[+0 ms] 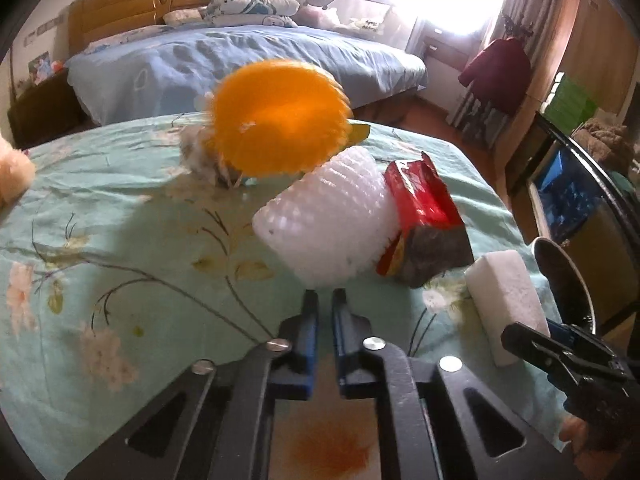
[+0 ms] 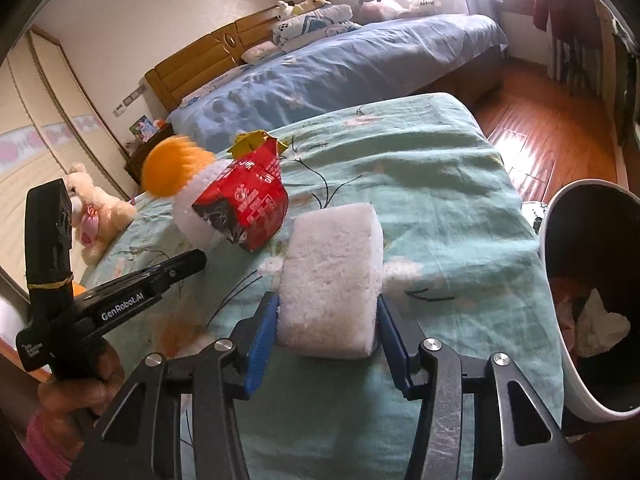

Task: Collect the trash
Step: 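Grasp the white foam block with the right tool while the left tool grasps the red snack bag, then carry the red snack bag and white foam block over the bin with both tools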

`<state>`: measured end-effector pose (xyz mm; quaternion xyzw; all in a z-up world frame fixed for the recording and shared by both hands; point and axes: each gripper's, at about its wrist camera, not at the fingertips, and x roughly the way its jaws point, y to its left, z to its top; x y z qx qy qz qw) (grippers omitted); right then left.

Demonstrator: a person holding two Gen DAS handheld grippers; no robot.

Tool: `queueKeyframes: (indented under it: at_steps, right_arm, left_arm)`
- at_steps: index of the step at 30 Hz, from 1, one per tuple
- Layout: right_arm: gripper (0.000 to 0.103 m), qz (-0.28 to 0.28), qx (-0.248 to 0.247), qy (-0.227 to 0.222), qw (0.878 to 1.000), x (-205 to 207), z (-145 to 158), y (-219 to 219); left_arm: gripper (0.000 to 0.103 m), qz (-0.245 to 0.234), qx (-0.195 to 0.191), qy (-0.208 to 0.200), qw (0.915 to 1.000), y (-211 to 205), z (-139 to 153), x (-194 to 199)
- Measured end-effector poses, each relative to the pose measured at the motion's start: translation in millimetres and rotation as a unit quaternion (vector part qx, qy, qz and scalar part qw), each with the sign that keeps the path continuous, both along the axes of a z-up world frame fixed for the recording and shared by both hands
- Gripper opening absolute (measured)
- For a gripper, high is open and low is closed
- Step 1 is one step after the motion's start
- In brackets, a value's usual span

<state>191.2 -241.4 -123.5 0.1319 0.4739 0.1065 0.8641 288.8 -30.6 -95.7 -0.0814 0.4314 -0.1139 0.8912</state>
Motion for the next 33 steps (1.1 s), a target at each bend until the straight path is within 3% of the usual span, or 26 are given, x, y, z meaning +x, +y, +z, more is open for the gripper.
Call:
queueKeyframes:
  at_steps: [8, 11, 13, 14, 18, 23, 26, 28, 29, 33]
  right_arm:
    - [0.049, 0.007, 0.015, -0.013, 1.0, -21.8, 12.4, -1.2]
    - [0.049, 0.003, 0.018, -0.016, 1.0, -29.6, 15.8, -3.6]
    - [0.049, -0.002, 0.021, -0.019, 1.0, -34.3, 18.6, -6.2]
    - [0.049, -0.005, 0.022, -0.021, 1.0, -36.0, 20.3, -8.2]
    - [0.049, -0.018, 0.025, -0.027, 0.999, -41.3, 26.4, -18.9]
    - [0.049, -0.032, 0.028, -0.024, 0.999, -45.4, 25.8, -32.6]
    - [0.049, -0.038, 0.028, -0.02, 0.999, -46.4, 23.3, -38.1]
    - [0.049, -0.039, 0.026, -0.018, 0.999, -47.1, 22.0, -40.5]
    - [0.049, -0.04, 0.025, -0.018, 0.999, -46.5, 21.2, -41.0]
    - [0.049, -0.05, 0.028, -0.018, 0.998, -47.5, 19.7, -47.7]
  left_arm:
    - [0.0, 0.004, -0.012, -0.014, 0.9998, 13.8, 8.5, -29.0]
    - [0.009, 0.007, -0.024, -0.005, 0.9997, 15.2, 11.3, -27.2]
    - [0.032, 0.012, -0.039, -0.009, 0.9991, 15.0, 17.5, -29.4]
    - [0.036, 0.012, -0.041, -0.017, 0.9989, 12.9, 21.2, -30.3]
    - [0.038, 0.004, -0.031, -0.037, 0.9988, -5.7, 28.3, -26.1]
    - [0.038, 0.0, -0.018, -0.03, 0.9994, -32.1, 17.2, -8.7]
    - [0.029, 0.009, -0.024, -0.024, 0.9994, -38.9, 10.0, 6.8]
    - [0.009, 0.01, -0.028, -0.02, 0.9994, -42.2, 6.0, 14.9]
    - [0.004, 0.008, -0.031, -0.018, 0.9993, -43.9, 4.3, 18.0]
    - [0.0, -0.005, -0.028, -0.029, 0.9992, -49.9, 3.6, 15.4]
